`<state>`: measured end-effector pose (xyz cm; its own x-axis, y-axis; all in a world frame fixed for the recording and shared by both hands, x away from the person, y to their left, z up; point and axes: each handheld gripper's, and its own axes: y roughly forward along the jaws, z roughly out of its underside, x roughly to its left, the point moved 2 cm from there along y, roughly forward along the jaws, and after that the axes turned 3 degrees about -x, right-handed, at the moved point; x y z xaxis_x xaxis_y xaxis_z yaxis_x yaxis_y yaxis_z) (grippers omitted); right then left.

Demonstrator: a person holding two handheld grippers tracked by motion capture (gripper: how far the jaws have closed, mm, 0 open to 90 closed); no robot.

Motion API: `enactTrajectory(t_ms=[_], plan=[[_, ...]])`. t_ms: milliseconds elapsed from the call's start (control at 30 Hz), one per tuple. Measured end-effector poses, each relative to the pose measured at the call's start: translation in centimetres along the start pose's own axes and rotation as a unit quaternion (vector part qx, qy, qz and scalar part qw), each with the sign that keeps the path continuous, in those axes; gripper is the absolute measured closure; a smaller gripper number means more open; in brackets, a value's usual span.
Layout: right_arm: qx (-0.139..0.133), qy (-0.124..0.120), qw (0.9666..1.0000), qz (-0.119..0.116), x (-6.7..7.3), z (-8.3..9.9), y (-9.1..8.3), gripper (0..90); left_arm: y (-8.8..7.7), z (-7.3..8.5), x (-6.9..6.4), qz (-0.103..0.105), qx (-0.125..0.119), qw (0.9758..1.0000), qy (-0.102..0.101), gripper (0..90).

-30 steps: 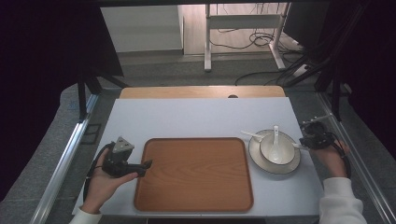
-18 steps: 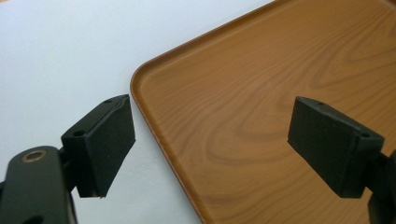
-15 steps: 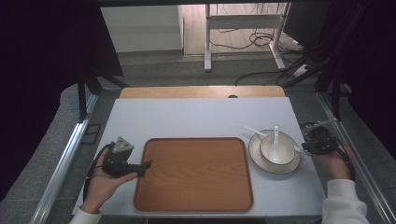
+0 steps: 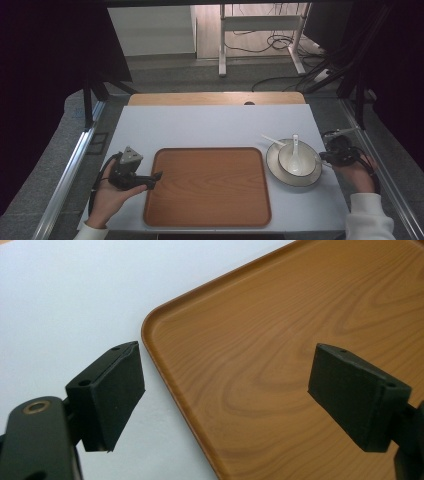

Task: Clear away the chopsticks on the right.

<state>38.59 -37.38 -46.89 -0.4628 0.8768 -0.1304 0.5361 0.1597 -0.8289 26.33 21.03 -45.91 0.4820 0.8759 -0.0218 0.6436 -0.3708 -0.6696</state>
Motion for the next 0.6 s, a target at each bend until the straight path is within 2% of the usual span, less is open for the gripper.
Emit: enactTrajectory(t_ms=[600], plan=[[0.009, -0.005, 0.9999, -0.006, 0.16, 0.13, 0.57, 89.6, -0.02, 0.03, 0.03, -0.001, 0.0, 1.0, 0.0, 14.3]])
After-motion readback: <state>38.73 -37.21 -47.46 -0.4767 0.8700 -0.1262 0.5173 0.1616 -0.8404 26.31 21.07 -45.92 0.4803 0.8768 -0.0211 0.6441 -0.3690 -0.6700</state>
